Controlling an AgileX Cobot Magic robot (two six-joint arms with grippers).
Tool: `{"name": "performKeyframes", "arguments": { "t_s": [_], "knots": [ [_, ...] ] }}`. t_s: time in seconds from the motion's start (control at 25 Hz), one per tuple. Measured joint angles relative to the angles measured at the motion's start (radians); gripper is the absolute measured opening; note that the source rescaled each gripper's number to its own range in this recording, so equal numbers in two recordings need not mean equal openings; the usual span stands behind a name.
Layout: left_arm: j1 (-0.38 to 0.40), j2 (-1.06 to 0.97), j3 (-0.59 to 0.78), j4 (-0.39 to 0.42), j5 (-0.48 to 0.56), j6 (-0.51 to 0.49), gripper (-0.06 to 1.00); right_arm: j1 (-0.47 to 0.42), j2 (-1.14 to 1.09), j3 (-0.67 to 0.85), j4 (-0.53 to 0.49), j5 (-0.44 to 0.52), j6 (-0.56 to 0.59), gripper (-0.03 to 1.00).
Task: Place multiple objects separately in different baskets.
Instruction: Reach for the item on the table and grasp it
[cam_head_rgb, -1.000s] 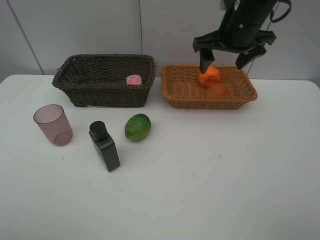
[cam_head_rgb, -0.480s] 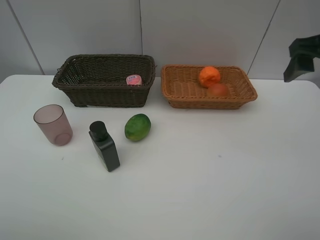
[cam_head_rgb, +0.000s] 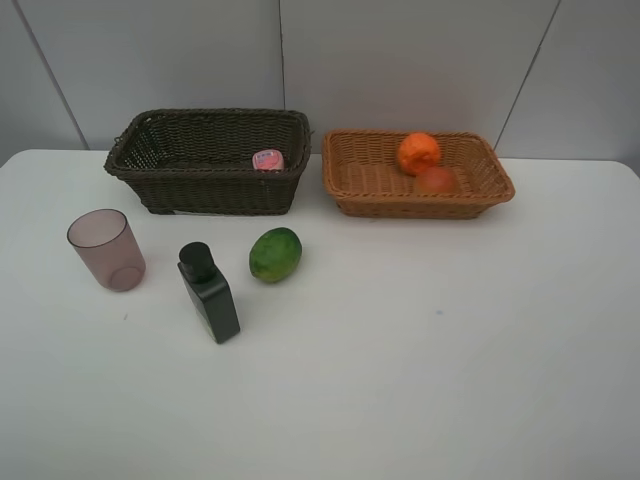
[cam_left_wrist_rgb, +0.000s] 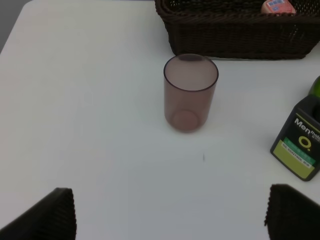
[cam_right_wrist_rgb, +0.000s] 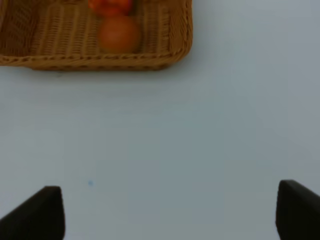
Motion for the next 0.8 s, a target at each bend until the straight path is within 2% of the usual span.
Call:
{"name": "performKeyframes", "arguments": {
  "t_s": [0.16, 0.4, 0.8],
  "knots": [
    [0.0, 0.0, 0.0, 0.0, 0.0, 0.0, 0.98, 0.0, -0.162, 0.088, 0.0, 0.009, -0.028, 0.87],
    [0.0, 0.0, 0.0, 0.0, 0.0, 0.0, 0.98, 0.0, -0.361, 0.181, 0.01, 0.088, -0.03, 0.87],
    [0.0, 0.0, 0.0, 0.0, 0.0, 0.0, 0.98, 0.0, -0.512, 0.251, 0.011, 0.083, -0.032, 0.87]
  ]
}}
